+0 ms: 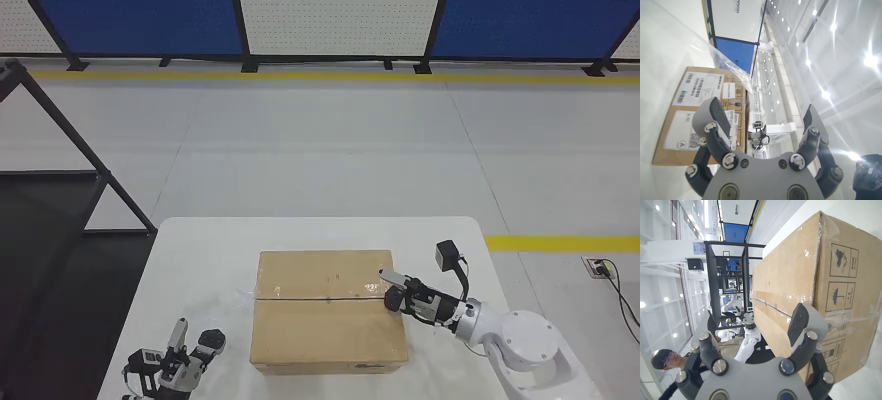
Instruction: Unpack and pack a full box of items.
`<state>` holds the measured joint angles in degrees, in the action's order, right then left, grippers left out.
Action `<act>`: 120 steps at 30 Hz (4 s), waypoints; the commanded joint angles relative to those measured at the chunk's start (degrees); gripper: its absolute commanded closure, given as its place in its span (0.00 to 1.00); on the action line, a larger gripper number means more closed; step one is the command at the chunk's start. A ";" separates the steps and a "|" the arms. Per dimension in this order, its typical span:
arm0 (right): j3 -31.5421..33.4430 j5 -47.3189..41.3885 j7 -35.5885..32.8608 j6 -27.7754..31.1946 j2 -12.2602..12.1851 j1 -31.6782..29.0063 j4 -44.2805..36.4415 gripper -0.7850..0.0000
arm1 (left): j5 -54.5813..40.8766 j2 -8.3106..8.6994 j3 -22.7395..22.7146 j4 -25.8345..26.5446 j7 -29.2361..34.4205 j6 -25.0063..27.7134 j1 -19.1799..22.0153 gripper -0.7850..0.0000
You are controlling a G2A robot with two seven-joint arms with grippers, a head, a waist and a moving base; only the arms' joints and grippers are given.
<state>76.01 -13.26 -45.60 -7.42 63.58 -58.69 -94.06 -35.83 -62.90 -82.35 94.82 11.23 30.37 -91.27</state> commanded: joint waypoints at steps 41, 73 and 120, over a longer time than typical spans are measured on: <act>0.00 0.00 0.00 0.00 0.00 0.00 0.00 0.00 | 6.84 -5.07 -2.83 10.19 -25.52 -0.65 7.37 0.00; 0.00 0.00 0.00 0.00 0.00 0.00 0.00 0.00 | 5.36 -7.46 -6.98 7.69 -25.04 -5.76 10.79 0.07; -3.59 -0.03 2.18 -0.03 0.41 2.60 0.12 0.00 | 8.02 -10.19 -8.36 8.24 -20.80 -8.61 13.85 0.50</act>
<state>72.60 -13.36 -43.50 -7.37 63.96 -56.34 -94.11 -28.22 -73.04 -90.85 102.76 -10.03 21.72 -77.42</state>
